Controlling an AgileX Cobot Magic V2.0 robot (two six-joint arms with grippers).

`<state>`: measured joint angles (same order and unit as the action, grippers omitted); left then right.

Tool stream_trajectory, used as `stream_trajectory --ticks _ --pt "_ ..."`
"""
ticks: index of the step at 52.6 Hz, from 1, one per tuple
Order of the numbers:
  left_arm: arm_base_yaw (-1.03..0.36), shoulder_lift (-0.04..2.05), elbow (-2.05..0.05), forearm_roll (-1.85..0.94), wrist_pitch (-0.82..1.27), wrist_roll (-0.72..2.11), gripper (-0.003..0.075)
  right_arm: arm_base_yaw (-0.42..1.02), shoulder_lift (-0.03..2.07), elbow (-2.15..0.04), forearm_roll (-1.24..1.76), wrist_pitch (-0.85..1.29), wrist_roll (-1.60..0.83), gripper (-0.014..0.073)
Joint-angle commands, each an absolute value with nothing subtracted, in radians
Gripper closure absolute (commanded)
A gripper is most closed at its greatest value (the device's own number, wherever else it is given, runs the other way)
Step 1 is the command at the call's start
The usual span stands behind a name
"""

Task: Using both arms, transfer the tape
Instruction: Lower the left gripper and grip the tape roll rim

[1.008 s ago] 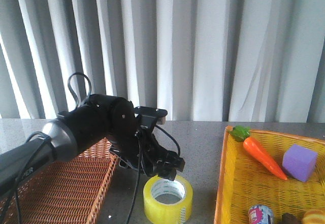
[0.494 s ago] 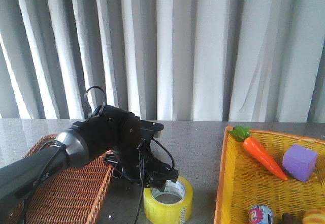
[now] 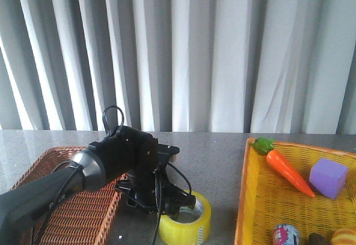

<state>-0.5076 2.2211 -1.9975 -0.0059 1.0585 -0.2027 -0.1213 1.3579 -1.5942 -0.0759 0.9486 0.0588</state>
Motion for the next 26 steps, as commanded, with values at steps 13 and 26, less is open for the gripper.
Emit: stream_trajectory --ticks 13,26 --pt "-0.51 2.171 -2.031 -0.011 1.034 -0.225 0.0615 -0.128 1.328 -1.618 -0.081 0.892 0.048 0.0603" --pt "-0.51 2.132 -2.034 0.024 1.006 -0.225 0.0706 -0.128 1.328 -1.618 -0.081 0.892 0.048 0.0603"
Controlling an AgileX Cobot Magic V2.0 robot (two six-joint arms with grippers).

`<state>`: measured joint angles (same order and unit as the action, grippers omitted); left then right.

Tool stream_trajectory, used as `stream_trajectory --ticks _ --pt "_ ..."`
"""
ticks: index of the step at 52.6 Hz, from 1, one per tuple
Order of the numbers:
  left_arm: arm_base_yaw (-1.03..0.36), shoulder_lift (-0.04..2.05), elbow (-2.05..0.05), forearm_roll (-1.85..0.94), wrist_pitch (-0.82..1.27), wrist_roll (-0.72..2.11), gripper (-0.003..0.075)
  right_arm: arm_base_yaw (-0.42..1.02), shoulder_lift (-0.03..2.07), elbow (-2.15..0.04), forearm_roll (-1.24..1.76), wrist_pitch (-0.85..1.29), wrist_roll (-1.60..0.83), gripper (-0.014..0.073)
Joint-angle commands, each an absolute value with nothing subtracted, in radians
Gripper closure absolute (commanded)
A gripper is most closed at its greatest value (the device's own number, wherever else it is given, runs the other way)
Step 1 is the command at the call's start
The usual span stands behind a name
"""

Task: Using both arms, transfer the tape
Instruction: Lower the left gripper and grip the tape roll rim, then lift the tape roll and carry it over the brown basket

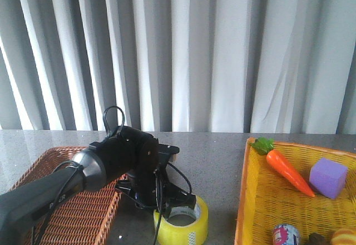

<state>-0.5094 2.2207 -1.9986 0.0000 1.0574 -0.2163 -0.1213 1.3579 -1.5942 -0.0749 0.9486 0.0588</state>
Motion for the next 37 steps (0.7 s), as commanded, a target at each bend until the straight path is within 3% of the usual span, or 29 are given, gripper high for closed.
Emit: stream_trajectory --ticks 1,28,37 --pt "-0.51 2.123 -2.038 0.027 1.006 -0.225 0.0706 -0.128 1.328 -1.618 -0.081 0.892 0.048 0.0603" --pt "-0.504 1.856 -2.158 0.4 1.139 -0.222 0.0695 -0.128 1.328 -1.618 -0.081 0.891 0.048 0.0601" --pt "-0.413 1.773 -2.158 0.4 1.162 -0.223 0.0695 -0.128 1.328 -1.618 -0.081 0.89 0.048 0.0602"
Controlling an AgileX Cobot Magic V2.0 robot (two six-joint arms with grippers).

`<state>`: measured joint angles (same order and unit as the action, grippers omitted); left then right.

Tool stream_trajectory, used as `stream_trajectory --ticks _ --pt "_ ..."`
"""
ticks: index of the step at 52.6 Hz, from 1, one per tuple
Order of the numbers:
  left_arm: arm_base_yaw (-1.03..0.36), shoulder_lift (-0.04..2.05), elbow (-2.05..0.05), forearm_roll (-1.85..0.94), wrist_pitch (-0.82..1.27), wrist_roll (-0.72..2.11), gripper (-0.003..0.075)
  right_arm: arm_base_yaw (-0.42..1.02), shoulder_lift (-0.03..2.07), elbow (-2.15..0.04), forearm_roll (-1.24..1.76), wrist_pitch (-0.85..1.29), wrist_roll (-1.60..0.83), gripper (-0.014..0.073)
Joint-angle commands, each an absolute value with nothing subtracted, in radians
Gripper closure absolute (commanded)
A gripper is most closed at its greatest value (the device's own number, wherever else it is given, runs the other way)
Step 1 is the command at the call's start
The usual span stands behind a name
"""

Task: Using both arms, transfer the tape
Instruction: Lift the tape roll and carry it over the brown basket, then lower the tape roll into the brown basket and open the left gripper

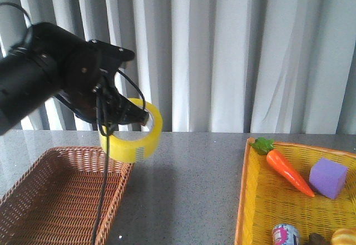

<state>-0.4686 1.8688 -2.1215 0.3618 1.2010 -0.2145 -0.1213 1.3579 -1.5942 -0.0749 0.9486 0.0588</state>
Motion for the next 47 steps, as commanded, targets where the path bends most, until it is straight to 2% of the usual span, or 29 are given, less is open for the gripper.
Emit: stream_trajectory --ticks 1,12,19,28,47 --pt "-0.394 1.765 -2.157 0.396 1.165 -0.223 0.0695 -0.128 1.328 -1.618 -0.081 0.89 0.048 0.0602" --pt "-0.174 1.663 -1.996 0.294 1.093 -0.223 0.0695 -0.128 1.328 -1.618 -0.081 0.891 0.048 0.0602" --pt "-0.097 1.646 -1.866 0.195 1.002 -0.221 0.0695 -0.128 1.328 -1.618 -0.081 0.891 0.048 0.0602" --pt "-0.089 1.705 -1.758 0.146 0.921 -0.155 0.0692 -0.128 1.328 -1.618 -0.081 0.891 0.048 0.0602" --pt "-0.089 1.899 -1.75 0.154 0.984 -0.155 0.0687 -0.128 1.328 -1.618 -0.08 0.891 0.048 0.0602"
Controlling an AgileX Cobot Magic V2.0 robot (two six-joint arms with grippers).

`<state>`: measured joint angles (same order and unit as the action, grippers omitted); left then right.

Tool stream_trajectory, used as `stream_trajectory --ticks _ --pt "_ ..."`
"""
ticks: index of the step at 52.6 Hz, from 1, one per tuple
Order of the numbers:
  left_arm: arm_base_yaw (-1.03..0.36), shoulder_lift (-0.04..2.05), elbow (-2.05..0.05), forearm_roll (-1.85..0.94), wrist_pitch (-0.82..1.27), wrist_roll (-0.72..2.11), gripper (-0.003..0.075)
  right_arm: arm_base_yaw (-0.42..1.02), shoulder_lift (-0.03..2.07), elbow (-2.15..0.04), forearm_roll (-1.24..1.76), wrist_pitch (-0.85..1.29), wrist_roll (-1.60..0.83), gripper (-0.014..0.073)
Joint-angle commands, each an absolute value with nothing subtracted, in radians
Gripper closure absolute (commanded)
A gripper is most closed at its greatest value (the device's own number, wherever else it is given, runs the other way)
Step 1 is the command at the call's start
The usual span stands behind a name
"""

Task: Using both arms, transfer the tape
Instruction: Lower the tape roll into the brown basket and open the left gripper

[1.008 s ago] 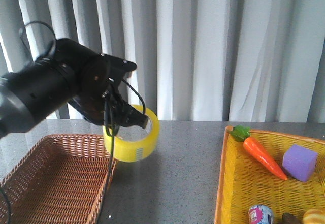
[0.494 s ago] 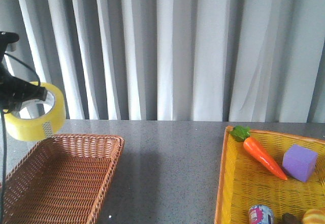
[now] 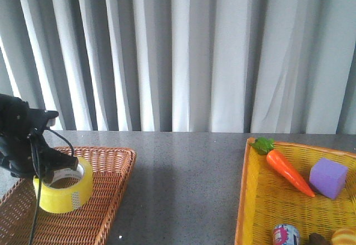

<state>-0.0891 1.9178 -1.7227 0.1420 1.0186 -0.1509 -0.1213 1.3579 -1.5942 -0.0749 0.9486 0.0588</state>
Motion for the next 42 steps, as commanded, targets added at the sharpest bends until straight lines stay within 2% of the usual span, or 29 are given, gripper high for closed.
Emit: stream_trajectory --ticks 1,9,15,22,30,36,42 --pt "-0.089 1.908 -1.75 0.155 0.984 -0.155 0.0685 -0.128 1.328 -1.618 -0.08 0.891 0.048 0.0602" --pt "-0.089 1.947 -1.75 0.156 0.954 -0.155 0.0676 -0.128 1.328 -1.618 -0.08 0.891 0.048 0.0602" --pt "-0.089 1.963 -1.75 0.154 0.953 -0.155 0.0639 -0.128 1.328 -1.618 -0.08 0.892 0.048 0.0602" --pt "-0.089 1.967 -1.75 0.154 0.961 -0.154 0.0537 -0.128 1.328 -1.618 -0.08 0.892 0.048 0.0602" --pt "-0.089 1.967 -1.762 0.146 0.992 -0.137 0.037 -0.128 1.328 -1.618 -0.08 0.892 0.048 0.0602" --pt "-0.1 1.958 -1.812 0.137 1.006 -0.137 0.0324 -0.128 1.328 -1.618 -0.08 0.892 0.048 0.0602" --pt "-0.123 1.912 -1.88 0.135 1.006 -0.136 0.0322 -0.128 1.328 -1.618 -0.08 0.891 0.048 0.0602"
